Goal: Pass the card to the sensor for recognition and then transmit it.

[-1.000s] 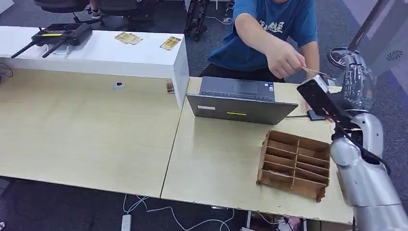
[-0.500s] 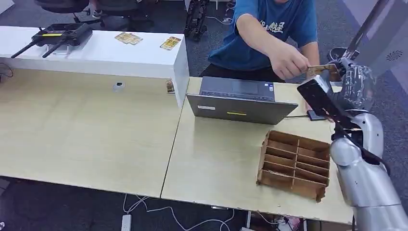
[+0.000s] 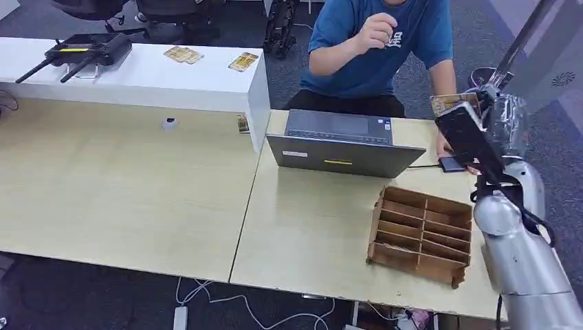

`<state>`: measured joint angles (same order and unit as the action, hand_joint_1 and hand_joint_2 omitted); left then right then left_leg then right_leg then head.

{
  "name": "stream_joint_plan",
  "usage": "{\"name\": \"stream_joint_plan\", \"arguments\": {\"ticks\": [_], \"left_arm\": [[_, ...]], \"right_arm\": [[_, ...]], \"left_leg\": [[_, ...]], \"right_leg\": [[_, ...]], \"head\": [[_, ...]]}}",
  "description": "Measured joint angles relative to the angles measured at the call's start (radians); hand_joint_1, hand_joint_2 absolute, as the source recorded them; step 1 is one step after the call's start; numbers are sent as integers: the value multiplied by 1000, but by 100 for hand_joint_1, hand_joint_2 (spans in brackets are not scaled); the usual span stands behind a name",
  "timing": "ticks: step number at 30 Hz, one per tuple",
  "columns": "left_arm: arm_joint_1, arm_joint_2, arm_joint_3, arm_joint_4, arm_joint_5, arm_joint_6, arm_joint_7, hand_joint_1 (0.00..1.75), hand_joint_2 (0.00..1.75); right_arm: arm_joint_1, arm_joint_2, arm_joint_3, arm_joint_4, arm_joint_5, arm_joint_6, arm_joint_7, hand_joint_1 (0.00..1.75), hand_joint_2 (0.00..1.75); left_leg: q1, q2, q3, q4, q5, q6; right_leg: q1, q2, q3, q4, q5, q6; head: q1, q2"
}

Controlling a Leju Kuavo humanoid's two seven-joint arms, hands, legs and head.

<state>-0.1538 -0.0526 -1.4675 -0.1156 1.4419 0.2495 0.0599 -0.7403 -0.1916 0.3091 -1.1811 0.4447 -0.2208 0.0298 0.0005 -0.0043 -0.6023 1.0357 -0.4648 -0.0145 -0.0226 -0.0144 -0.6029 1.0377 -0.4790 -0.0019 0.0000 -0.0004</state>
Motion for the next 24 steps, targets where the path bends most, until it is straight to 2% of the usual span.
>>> {"name": "stream_joint_plan", "arguments": {"ticks": [1, 5, 7, 9, 15, 24], "left_arm": [[0, 0, 0, 0, 5, 0, -2, 0, 0], [0, 1, 0, 0, 15, 1, -9, 0, 0], [0, 1, 0, 0, 18, 1, -9, 0, 0], [0, 1, 0, 0, 21, 1, -10, 0, 0], [0, 2, 0, 0, 27, 1, -10, 0, 0], [0, 2, 0, 0, 32, 1, -10, 0, 0]], "right_arm": [[0, 10, -13, 5, -115, 50, -8, 175, 175], [-19, 31, -42, 29, -420, 109, -32, 175, 175], [-25, 37, -56, 35, -545, 120, -51, 175, 175], [-26, 43, -65, 37, -614, 114, -61, 175, 175], [-26, 45, -71, 37, -734, 49, -73, 175, 175], [-23, 44, -71, 37, -754, 27, -92, 175, 175]], "left_leg": [[0, 0, 0, 0, 0, 0], [0, 0, 0, 0, 0, 0], [0, 0, 0, 0, 0, 0], [0, 0, 0, 0, 0, 0], [0, 0, 0, 0, 0, 0], [0, 0, 1, 0, 0, 0]], "right_leg": [[0, 0, 0, 0, 0, 0], [0, 0, 0, 0, 0, 0], [0, 0, 0, 0, 0, 0], [0, 0, 0, 0, 0, 0], [0, 0, 0, 0, 0, 0], [0, 0, 0, 0, 0, 0]], "head": [[0, 0], [0, 0], [0, 0], [0, 0], [0, 0], [0, 0]]}}
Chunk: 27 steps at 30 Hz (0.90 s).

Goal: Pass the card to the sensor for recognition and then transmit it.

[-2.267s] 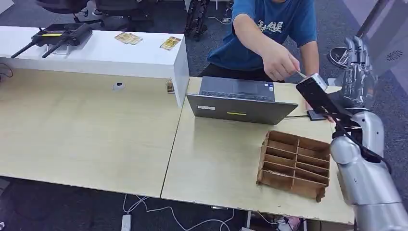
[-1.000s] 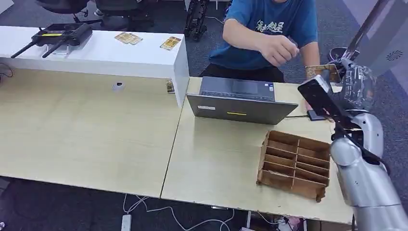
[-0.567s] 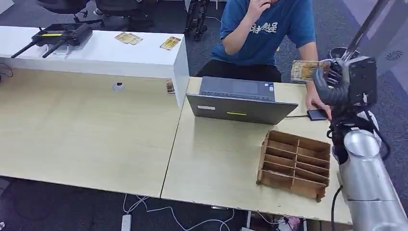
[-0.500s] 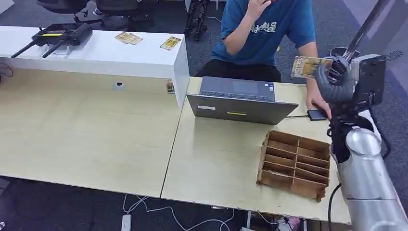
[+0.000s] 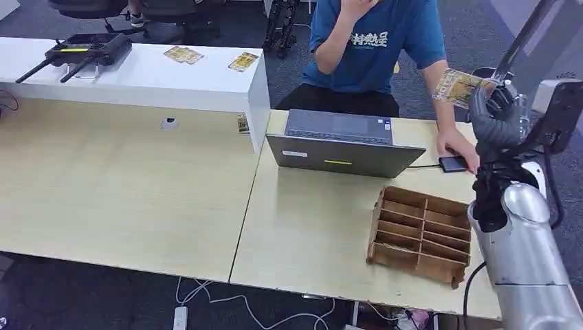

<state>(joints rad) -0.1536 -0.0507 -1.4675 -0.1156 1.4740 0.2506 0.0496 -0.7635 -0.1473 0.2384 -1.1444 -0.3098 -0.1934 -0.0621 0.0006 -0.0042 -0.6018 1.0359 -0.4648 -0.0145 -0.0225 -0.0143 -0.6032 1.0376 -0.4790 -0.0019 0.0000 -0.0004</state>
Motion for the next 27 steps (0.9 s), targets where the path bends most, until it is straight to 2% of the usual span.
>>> {"name": "stream_joint_plan", "arguments": {"ticks": [14, 27], "left_arm": [[1, 0, 0, 0, 6, 1, -5, 0, 0], [1, 0, 0, 0, 11, 1, -5, 0, 0]], "right_arm": [[58, -54, -14, -18, -2, -39, -27, 175, 175], [154, -155, -141, -10, 16, -27, -46, 175, 175]], "left_leg": [[0, -1, 0, 0, 0, 0], [0, 0, -1, 1, -1, 1]], "right_leg": [[0, -1, 0, 0, 0, 0], [0, 0, 0, -1, 0, 0]], "head": [[0, 0], [0, 0]]}}
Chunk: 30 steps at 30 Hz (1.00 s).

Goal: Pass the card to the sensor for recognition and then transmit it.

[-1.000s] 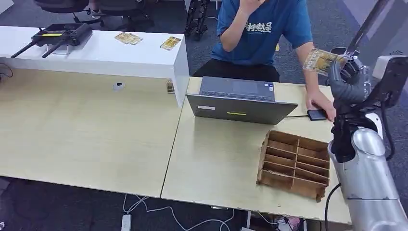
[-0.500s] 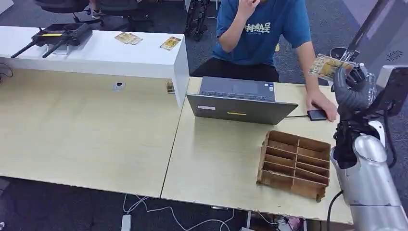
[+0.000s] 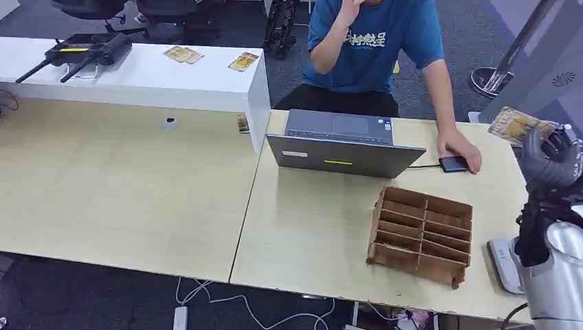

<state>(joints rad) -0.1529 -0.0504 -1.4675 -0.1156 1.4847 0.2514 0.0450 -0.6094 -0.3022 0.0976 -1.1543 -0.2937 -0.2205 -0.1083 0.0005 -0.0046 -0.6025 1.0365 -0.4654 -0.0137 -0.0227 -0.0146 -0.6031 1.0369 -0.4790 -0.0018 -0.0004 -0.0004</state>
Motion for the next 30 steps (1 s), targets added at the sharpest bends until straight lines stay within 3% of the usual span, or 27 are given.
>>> {"name": "stream_joint_plan", "arguments": {"ticks": [16, 30], "left_arm": [[0, 0, 0, 0, 9, 1, 0, 0, 0], [0, 0, 0, 0, 17, 3, -3, 0, 0]], "right_arm": [[58, -95, -117, 40, 37, -6, 0, 175, 175], [129, -136, -215, 60, 66, -2, -5, 175, 175]], "left_leg": [[0, 0, 0, 0, 0, 0], [0, 0, 0, 0, 0, 0]], "right_leg": [[0, 0, 0, 0, 0, 0], [0, 0, 0, 0, 0, 0]], "head": [[0, 0], [0, 0]]}}
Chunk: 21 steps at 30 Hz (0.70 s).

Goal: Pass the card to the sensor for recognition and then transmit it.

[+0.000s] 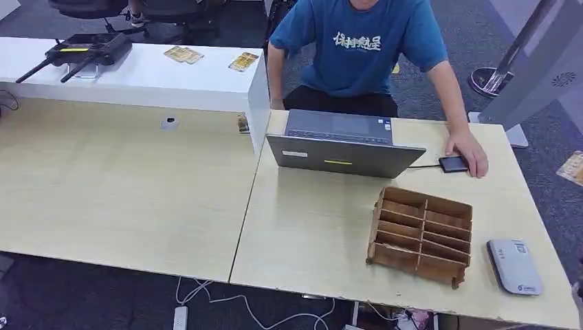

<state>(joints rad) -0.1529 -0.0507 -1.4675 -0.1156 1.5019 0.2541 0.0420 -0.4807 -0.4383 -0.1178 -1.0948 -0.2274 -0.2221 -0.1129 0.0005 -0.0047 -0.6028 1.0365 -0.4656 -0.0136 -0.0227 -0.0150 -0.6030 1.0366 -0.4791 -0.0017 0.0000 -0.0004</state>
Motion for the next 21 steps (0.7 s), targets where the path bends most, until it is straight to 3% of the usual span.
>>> {"name": "stream_joint_plan", "arguments": {"ticks": [21], "left_arm": [[0, -1, 0, 0, 9, 5, -3, 0, 0]], "right_arm": [[124, -13, -137, 16, 52, 13, -23, 175, 175]], "left_leg": [[0, 0, 0, 0, -1, 0]], "right_leg": [[0, 0, 0, 0, 0, 0]], "head": [[0, 0]]}}
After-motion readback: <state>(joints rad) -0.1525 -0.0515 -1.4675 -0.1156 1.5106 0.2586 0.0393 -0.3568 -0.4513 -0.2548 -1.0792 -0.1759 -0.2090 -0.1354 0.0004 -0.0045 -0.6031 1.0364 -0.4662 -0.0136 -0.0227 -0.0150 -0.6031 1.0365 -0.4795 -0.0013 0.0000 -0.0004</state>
